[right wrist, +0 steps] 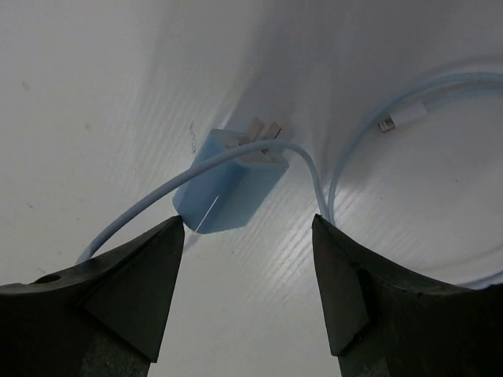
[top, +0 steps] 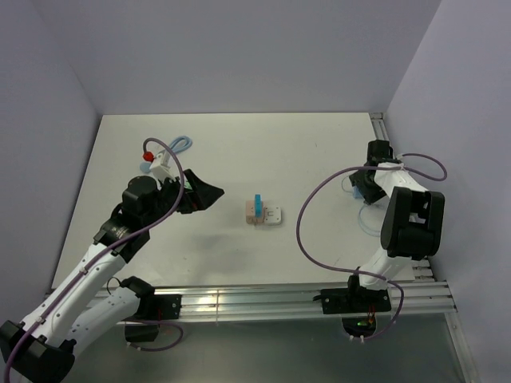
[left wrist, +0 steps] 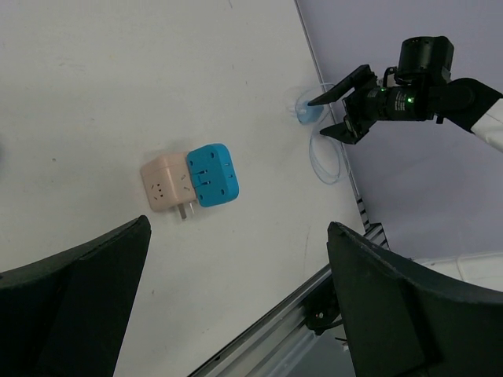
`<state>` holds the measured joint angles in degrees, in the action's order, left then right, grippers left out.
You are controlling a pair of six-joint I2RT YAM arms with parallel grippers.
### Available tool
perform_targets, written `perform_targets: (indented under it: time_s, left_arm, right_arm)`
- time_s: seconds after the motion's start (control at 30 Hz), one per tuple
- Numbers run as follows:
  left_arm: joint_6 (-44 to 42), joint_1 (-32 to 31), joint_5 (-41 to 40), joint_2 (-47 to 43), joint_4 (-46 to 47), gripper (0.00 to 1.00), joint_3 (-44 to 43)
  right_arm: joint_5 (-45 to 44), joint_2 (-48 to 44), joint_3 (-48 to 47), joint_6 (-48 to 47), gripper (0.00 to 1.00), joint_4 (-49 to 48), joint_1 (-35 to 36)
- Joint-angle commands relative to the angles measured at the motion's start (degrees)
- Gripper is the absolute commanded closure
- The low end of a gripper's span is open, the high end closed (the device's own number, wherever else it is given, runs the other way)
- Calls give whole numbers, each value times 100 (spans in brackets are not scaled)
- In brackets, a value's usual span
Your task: Insert the plug
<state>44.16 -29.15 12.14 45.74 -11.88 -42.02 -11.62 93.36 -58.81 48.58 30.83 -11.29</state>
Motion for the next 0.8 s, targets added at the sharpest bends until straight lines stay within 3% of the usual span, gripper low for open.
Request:
perform_targets:
  time_s: [0.0, 0.57, 0.7, 0.73, 0.77]
  left_arm:
    - [-118, -30, -19, 5, 98, 1, -254]
    - [40, -30, -1, 269, 142, 0, -307]
    - [-57, -30, 279, 313, 282, 1, -245]
    - [-100, -38, 384, 331, 317, 0, -237]
    - [-109, -39, 525, 339, 344, 1, -219]
  right_arm:
    - [-280, 226, -359, 47, 27, -227, -40]
    - [-447, 1298, -930, -24, 25, -69, -31]
    - [-341, 1369, -931, -129, 41, -138, -40]
    - [-289, 1343, -887, -260, 63, -208, -14]
    - [-228, 1273, -800, -322, 72, -348, 12]
